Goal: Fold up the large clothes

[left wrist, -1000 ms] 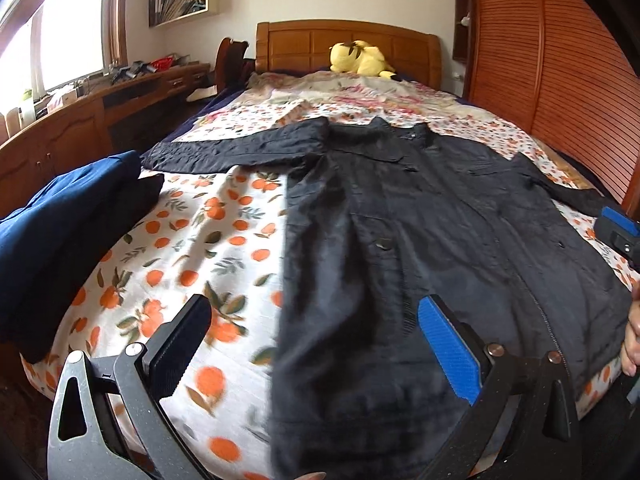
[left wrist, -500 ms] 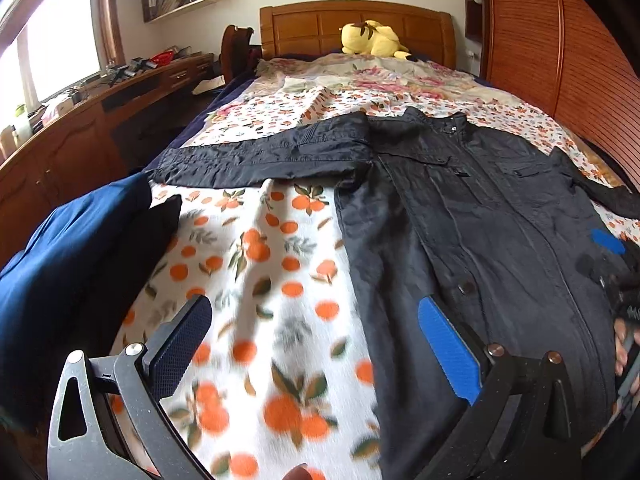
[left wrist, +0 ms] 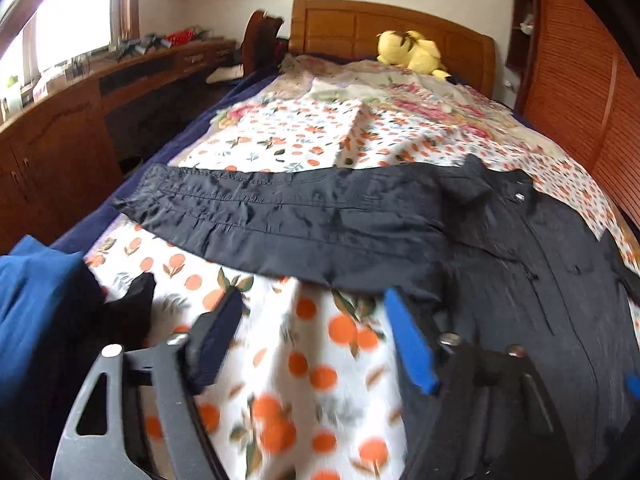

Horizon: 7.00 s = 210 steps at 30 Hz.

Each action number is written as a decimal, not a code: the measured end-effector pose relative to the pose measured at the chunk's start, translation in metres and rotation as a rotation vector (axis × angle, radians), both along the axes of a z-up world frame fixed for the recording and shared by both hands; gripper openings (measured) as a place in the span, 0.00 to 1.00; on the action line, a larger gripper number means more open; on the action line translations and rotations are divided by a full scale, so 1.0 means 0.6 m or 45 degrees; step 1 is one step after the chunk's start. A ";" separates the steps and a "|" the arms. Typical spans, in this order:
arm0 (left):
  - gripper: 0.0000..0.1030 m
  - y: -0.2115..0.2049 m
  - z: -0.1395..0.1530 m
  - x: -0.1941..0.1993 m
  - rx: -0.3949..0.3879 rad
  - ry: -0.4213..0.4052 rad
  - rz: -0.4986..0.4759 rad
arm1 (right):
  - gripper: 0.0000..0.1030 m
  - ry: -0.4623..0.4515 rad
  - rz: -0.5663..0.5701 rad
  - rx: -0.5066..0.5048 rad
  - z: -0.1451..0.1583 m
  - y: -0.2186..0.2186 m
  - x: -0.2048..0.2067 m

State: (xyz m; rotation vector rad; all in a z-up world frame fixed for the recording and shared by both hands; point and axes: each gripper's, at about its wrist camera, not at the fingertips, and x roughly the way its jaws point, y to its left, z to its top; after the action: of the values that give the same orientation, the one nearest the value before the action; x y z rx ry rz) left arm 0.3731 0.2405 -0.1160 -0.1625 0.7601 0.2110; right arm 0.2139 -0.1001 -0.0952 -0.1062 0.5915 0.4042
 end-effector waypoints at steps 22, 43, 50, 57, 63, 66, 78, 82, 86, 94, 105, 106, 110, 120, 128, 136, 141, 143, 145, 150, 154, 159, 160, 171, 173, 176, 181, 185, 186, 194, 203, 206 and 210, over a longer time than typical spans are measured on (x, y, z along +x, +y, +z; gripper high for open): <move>0.02 0.121 -0.098 0.130 -0.475 0.136 0.230 | 1.00 0.048 -0.009 0.034 -0.009 -0.008 0.013; 0.25 -0.135 0.160 0.010 0.171 -0.076 -0.264 | 1.00 -0.008 -0.002 -0.021 -0.007 0.005 -0.004; 0.86 -0.085 0.163 -0.043 0.186 -0.162 -0.233 | 1.00 -0.016 0.001 -0.031 -0.007 0.003 -0.004; 0.86 0.012 0.075 -0.007 0.125 -0.046 -0.071 | 1.00 -0.016 0.006 -0.050 -0.007 0.007 -0.005; 0.86 0.088 -0.035 0.030 0.035 0.113 0.063 | 1.00 -0.016 0.013 -0.061 -0.007 0.009 -0.003; 0.86 0.105 -0.077 0.041 -0.031 0.180 0.076 | 1.00 -0.012 0.016 -0.061 -0.007 0.009 -0.003; 0.28 0.086 -0.096 0.062 -0.112 0.232 -0.041 | 1.00 -0.012 0.020 -0.057 -0.006 0.007 -0.001; 0.17 0.031 -0.040 0.053 0.093 0.160 -0.088 | 1.00 -0.020 0.023 -0.058 -0.005 0.007 -0.003; 0.16 -0.046 0.051 0.025 0.153 0.011 -0.178 | 1.00 -0.036 0.033 -0.056 -0.003 0.007 -0.009; 0.15 -0.215 0.207 -0.034 0.182 -0.180 -0.376 | 1.00 -0.080 0.079 0.002 0.029 -0.034 -0.042; 0.18 -0.361 0.250 -0.093 0.223 -0.229 -0.566 | 1.00 -0.149 -0.042 0.012 0.048 -0.117 -0.081; 0.20 -0.366 0.242 -0.099 0.216 -0.226 -0.577 | 1.00 -0.156 -0.050 0.005 0.048 -0.113 -0.087; 0.50 -0.377 0.226 -0.132 0.172 -0.261 -0.616 | 1.00 -0.146 -0.072 -0.007 0.042 -0.117 -0.099; 0.80 -0.334 0.168 -0.238 0.014 -0.321 -0.523 | 1.00 -0.135 -0.076 -0.020 0.059 -0.108 -0.107; 0.80 -0.262 0.134 -0.296 0.028 -0.357 -0.381 | 0.97 -0.089 0.057 -0.038 0.080 -0.077 -0.102; 0.80 -0.197 0.137 -0.338 0.048 -0.422 -0.312 | 0.88 -0.036 0.222 -0.091 0.100 0.004 -0.058; 0.80 -0.165 0.131 -0.355 0.062 -0.425 -0.280 | 0.84 0.022 0.318 -0.160 0.082 0.070 -0.012; 0.80 -0.153 0.128 -0.361 0.065 -0.430 -0.271 | 0.84 0.065 0.356 -0.196 0.070 0.095 0.012; 0.80 -0.140 0.124 -0.363 0.060 -0.422 -0.271 | 0.83 0.120 0.370 -0.239 0.051 0.114 0.042; 0.80 -0.119 0.117 -0.364 0.033 -0.402 -0.246 | 0.75 0.262 0.326 -0.379 -0.003 0.125 0.109; 0.80 -0.116 0.112 -0.364 0.031 -0.389 -0.247 | 0.32 0.269 0.315 -0.436 -0.016 0.109 0.126; 0.80 -0.135 0.113 -0.358 0.032 -0.392 -0.276 | 0.14 0.191 0.284 -0.343 0.025 0.065 0.120; 0.80 -0.140 0.113 -0.356 0.034 -0.391 -0.281 | 0.13 0.164 0.263 -0.310 0.039 0.051 0.115; 0.80 -0.204 0.121 -0.331 0.020 -0.398 -0.367 | 0.13 0.057 0.107 -0.055 0.118 -0.090 0.025; 0.80 -0.217 0.123 -0.326 0.018 -0.400 -0.386 | 0.13 0.081 0.083 -0.047 0.112 -0.106 0.009; 0.80 -0.235 0.123 -0.322 0.018 -0.402 -0.409 | 0.13 0.104 0.052 -0.065 0.096 -0.121 -0.015; 0.80 -0.262 0.121 -0.308 0.018 -0.387 -0.440 | 0.24 0.102 0.011 -0.134 0.096 -0.121 -0.035; 0.80 -0.277 0.120 -0.299 0.021 -0.378 -0.456 | 0.37 0.088 -0.042 -0.171 0.100 -0.127 -0.033; 0.80 -0.279 0.120 -0.298 0.021 -0.377 -0.458 | 0.38 0.090 -0.052 -0.169 0.101 -0.129 -0.032; 0.80 -0.291 0.116 -0.294 0.034 -0.362 -0.461 | 0.61 0.019 -0.006 -0.157 0.123 -0.108 -0.045; 0.80 -0.290 0.113 -0.290 0.034 -0.351 -0.453 | 0.63 0.117 0.085 -0.212 0.111 -0.051 0.012; 0.80 -0.291 0.113 -0.290 0.036 -0.349 -0.456 | 0.63 0.206 0.099 -0.239 0.099 -0.043 0.045; 0.80 -0.291 0.112 -0.291 0.037 -0.348 -0.462 | 0.63 0.277 0.086 -0.262 0.090 -0.049 0.077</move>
State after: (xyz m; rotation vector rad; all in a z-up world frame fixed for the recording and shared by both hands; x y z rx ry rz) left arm 0.1984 0.0657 -0.0485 -0.0228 0.5023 -0.1437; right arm 0.2602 -0.1295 -0.0414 -0.2827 0.8452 0.4228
